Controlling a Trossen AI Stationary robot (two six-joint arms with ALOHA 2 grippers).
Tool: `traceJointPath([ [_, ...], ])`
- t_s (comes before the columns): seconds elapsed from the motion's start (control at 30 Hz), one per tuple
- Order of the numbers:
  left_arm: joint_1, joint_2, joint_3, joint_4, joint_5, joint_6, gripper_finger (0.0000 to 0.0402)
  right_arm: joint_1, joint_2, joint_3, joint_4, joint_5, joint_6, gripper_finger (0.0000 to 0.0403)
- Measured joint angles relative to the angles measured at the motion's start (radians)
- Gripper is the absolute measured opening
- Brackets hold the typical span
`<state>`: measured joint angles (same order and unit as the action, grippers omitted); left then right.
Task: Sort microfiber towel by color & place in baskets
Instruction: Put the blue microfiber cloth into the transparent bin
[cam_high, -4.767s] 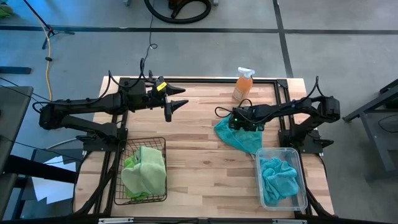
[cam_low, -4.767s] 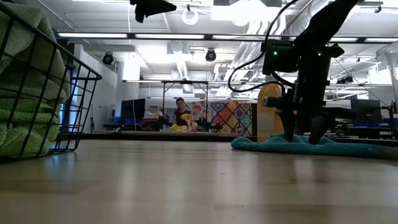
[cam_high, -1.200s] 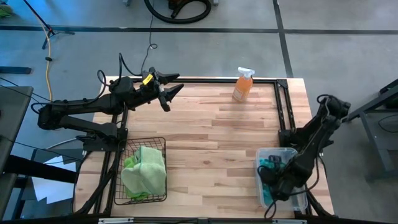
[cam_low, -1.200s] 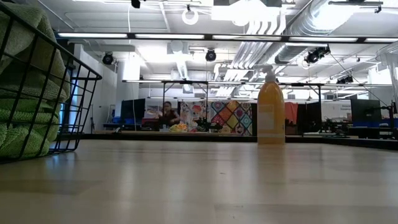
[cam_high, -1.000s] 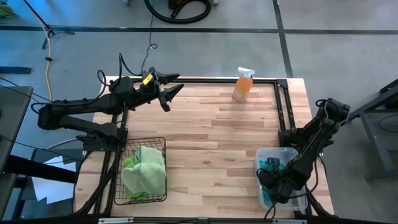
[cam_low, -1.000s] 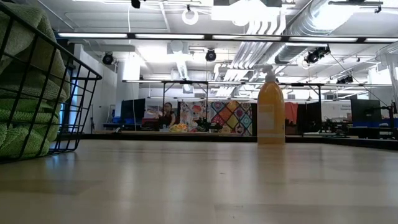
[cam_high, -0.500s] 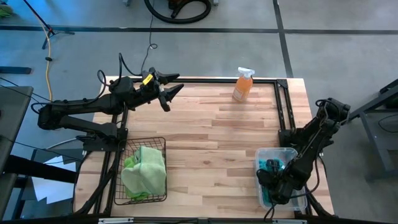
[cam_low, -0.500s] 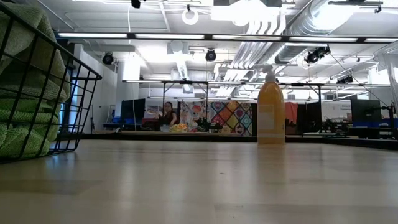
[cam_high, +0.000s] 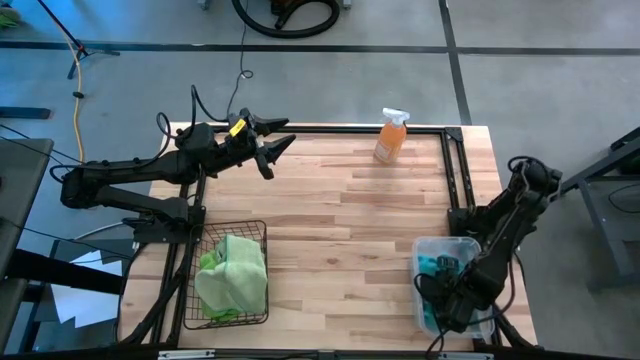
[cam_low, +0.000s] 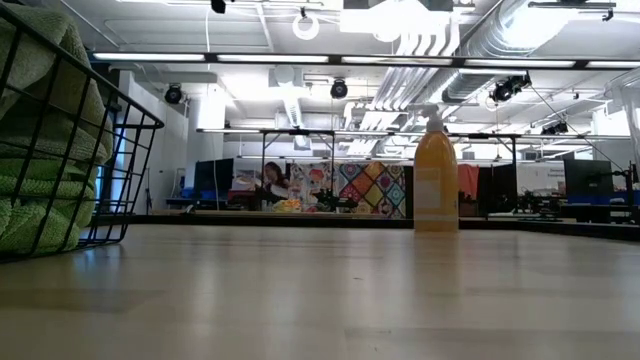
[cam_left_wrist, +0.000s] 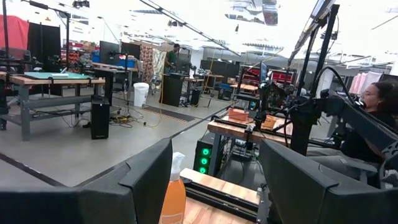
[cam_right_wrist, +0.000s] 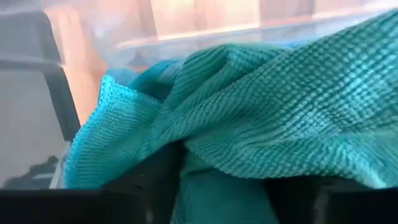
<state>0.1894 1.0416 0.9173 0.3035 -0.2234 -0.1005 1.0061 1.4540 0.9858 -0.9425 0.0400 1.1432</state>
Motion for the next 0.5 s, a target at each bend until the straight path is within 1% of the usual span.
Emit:
traceJointPath([
  [0.1, 0.000, 0.000, 0.000, 0.000, 0.000, 0.000, 0.0232, 0.000, 0.000, 0.065, -0.097, 0.014, -0.036, 0.0232],
  [0.17, 0.000, 0.000, 0.000, 0.000, 0.000, 0.000, 0.0232, 0.000, 0.000, 0.114, -0.159, 0.017, -0.069, 0.0247],
  [0.27, 0.000, 0.000, 0.000, 0.000, 0.000, 0.000, 0.0232, 0.000, -0.001, 0.187, -0.245, 0.021, -0.089, 0.0254],
  [0.4, 0.000, 0.000, 0.000, 0.000, 0.000, 0.000, 0.0232, 0.000, -0.001, 0.275, -0.352, -0.003, -0.136, 0.0255],
  [0.5, 0.000, 0.000, 0.000, 0.000, 0.000, 0.000, 0.0232, 0.000, -0.003, 0.324, -0.420, -0.009, -0.134, 0.0255],
])
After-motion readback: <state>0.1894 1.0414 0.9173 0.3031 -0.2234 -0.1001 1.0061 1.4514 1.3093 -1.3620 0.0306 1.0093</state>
